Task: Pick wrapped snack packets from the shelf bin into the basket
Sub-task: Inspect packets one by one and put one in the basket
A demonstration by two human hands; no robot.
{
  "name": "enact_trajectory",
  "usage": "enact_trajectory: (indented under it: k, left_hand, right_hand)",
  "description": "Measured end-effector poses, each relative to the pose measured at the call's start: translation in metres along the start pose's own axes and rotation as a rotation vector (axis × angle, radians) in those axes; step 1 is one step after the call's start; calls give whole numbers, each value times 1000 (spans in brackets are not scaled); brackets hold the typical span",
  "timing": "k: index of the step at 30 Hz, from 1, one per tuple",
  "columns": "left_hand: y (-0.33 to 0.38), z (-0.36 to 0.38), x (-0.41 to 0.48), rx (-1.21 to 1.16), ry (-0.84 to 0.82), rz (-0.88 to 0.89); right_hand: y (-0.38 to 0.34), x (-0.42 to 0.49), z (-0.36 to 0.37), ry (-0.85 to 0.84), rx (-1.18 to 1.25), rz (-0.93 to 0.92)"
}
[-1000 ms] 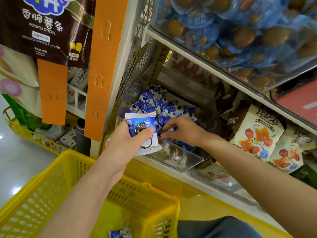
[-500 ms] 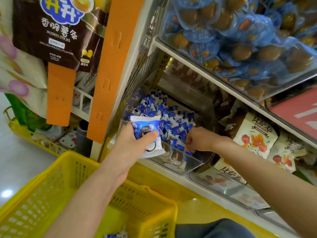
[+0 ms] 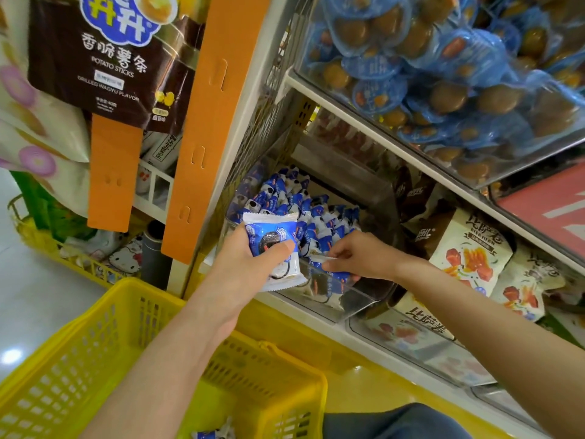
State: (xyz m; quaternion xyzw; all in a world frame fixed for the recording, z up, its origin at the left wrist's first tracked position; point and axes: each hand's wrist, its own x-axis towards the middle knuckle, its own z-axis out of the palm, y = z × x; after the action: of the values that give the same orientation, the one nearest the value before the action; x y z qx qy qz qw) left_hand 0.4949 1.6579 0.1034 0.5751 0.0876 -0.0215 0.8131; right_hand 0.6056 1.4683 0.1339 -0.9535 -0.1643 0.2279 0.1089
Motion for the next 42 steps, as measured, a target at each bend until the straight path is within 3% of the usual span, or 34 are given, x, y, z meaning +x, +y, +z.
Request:
enact_trajectory:
  k: [7,12,18,22,27,30,38,42]
  left_hand:
    - [1,-3,0,-2,11,-2]
    - [0,-3,3,-8,17,7]
    - [-4,0,5,-21,5,-9]
    - [-6,0,6,-14,13,-9]
    - [-7,-2,5,-12,7,1]
    - [-7,-3,4,-16,5,10]
    - [-6,-3,4,-24,24,6]
    - [-6,-3,4,-30,19,6]
  right_hand:
    - [-7,8,-12,-135,-353,110]
    - [-4,13,-2,-63,-458,44]
    - [-2,12,3,9,-63,-87]
    - [-10,18,3,-12,-120,-49]
    - [-18,26,6,-191,-237,44]
    - [-20,25,7,-215,-252,33]
    - [-12,24,10,-118,-171,-76]
    - [-11,27,15,11,-25,-33]
